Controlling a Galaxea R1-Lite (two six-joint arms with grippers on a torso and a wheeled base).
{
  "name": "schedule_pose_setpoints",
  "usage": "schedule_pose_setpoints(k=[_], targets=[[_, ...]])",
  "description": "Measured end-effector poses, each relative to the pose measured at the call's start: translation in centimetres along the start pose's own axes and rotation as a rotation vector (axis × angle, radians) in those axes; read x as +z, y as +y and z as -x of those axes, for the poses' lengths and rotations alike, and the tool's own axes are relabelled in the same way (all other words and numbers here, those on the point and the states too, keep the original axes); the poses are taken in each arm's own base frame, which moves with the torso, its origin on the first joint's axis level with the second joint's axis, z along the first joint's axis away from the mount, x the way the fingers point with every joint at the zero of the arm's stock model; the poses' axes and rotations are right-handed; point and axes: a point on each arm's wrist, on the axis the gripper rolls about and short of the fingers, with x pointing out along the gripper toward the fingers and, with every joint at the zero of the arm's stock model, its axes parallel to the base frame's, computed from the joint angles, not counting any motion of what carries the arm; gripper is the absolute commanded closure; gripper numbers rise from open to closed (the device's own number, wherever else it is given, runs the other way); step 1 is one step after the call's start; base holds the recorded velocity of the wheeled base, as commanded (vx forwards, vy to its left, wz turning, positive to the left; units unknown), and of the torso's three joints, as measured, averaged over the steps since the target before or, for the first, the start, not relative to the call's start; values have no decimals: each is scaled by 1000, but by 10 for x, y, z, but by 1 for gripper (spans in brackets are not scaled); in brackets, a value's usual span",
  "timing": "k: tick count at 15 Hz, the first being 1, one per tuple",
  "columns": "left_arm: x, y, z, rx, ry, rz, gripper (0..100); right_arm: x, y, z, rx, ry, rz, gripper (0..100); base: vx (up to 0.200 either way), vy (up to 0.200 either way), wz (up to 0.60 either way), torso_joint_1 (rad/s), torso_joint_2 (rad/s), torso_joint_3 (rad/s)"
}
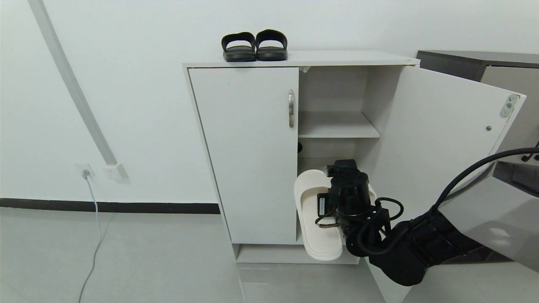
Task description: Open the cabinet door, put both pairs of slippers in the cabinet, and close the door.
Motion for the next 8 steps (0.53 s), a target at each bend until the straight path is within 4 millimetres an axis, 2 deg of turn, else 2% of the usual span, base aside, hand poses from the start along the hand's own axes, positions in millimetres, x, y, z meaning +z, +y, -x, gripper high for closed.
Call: schedule_pose_setpoints(k=[8], targets=[[1, 0, 0, 1, -2, 3, 100, -14, -7, -16, -35, 29, 13, 100, 0, 0, 0, 0, 0, 0]])
